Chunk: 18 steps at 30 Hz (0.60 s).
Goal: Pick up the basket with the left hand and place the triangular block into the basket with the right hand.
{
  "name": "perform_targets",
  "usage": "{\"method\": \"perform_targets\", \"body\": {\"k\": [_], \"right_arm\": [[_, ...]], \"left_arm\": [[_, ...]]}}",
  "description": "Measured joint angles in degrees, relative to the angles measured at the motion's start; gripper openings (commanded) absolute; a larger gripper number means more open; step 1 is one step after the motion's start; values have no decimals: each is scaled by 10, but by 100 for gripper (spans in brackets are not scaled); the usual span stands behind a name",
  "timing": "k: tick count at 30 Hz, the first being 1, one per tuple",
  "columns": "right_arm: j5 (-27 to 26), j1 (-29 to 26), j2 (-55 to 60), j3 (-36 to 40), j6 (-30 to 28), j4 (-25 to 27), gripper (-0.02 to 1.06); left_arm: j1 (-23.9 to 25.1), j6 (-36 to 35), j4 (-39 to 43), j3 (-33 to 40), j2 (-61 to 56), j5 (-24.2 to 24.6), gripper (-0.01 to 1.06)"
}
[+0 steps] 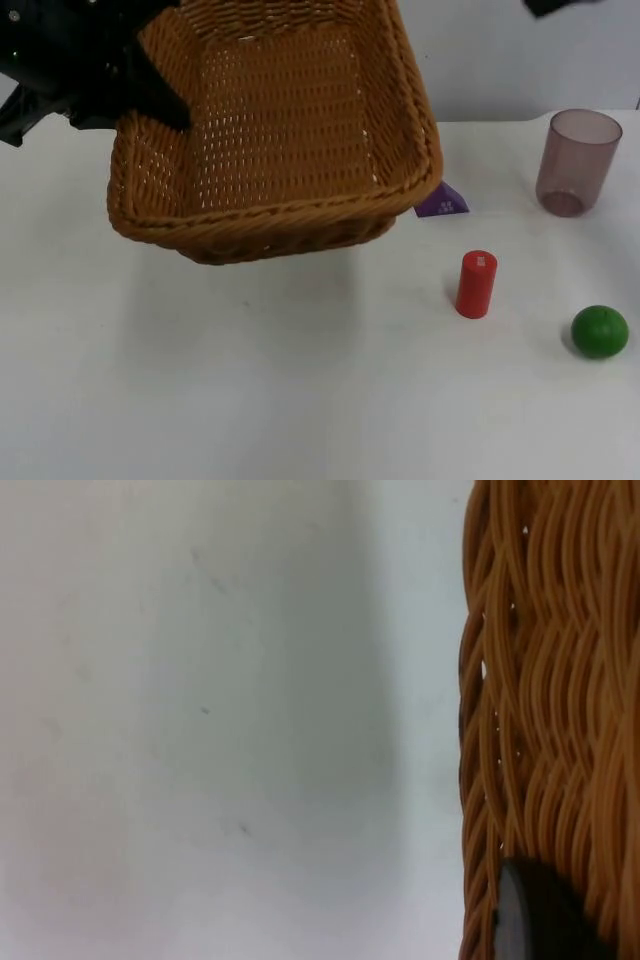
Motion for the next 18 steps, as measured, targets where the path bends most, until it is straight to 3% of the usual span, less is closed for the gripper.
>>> {"method": "perform_targets", "body": {"k": [12, 18], "right_arm": [[14, 4, 148, -16, -125, -1, 105], [16, 6, 192, -34, -196, 56, 105]], "left_arm": [[0, -58, 70, 0, 6, -26, 0], [0, -59, 72, 0, 28, -18, 0]]}}
